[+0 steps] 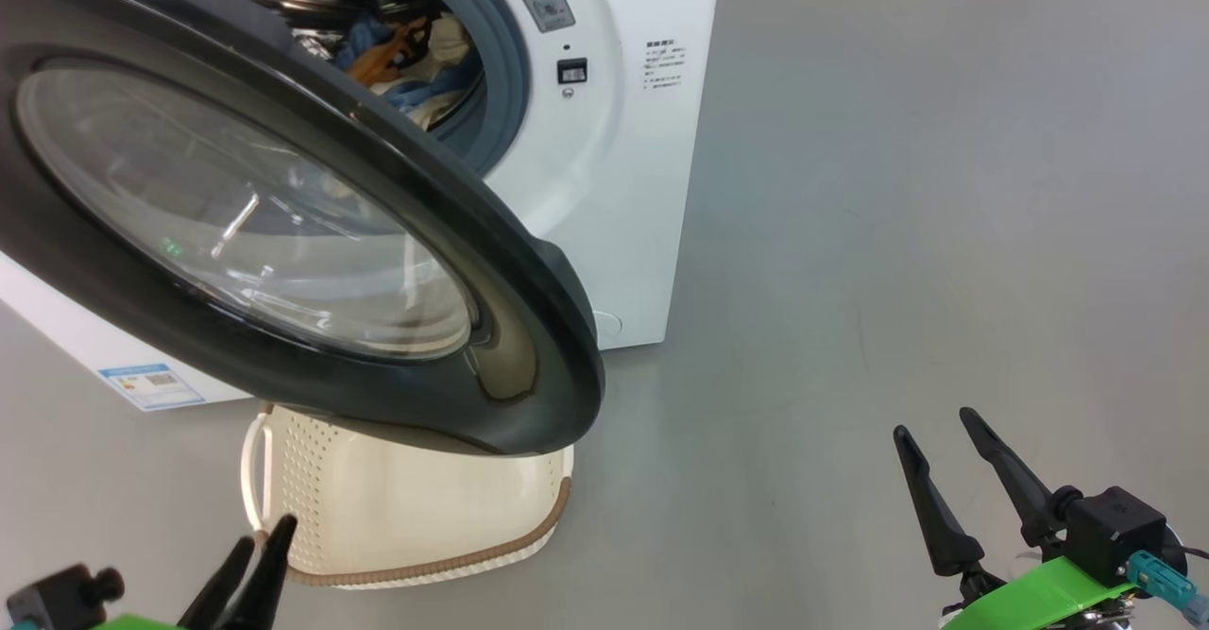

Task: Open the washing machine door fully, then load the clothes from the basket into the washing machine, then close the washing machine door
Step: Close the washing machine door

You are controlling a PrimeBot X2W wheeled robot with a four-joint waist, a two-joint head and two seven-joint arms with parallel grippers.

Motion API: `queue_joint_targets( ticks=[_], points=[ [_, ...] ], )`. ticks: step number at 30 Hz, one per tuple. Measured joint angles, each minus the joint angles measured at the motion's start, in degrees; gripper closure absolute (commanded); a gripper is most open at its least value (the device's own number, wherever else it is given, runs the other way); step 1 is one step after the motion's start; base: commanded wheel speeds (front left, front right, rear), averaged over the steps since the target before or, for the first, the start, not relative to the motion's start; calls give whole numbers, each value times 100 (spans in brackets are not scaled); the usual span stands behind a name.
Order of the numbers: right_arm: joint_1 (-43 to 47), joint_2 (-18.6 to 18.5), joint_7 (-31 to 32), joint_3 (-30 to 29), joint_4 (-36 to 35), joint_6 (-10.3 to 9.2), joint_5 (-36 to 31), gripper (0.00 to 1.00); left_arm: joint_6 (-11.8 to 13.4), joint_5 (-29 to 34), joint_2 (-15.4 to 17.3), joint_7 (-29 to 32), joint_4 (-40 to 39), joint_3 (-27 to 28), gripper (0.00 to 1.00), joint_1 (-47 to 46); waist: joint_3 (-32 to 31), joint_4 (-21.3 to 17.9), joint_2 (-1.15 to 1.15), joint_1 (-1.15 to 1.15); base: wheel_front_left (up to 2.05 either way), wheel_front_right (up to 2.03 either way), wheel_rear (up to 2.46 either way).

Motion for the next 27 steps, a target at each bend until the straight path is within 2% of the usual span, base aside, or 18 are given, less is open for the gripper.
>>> queue_joint_targets(
  ticks=[7, 12, 17, 27],
  points=[
    [0, 11, 0, -58, 10, 0, 1, 0, -1, 460, -97, -378, 505, -276, 0, -4, -37, -95, 0, 0, 0, 0, 0],
    [0, 30, 0, -131, 26, 0, 33, 0, -1, 1347, -479, -380, 679, 316, 0, -4, -44, -142, 0, 0, 0, 0, 0],
    [-1, 52, 0, -143, 38, 0, 33, 0, -1, 2542, -890, -381, 772, 1060, 0, 29, -46, -181, 0, 0, 0, 0, 0],
    [-1, 143, 0, -328, 83, 0, 37, 0, -2, 4290, -1645, -398, 367, 2365, 0, 373, -49, -242, 0, 0, 0, 0, 0]
  ],
)
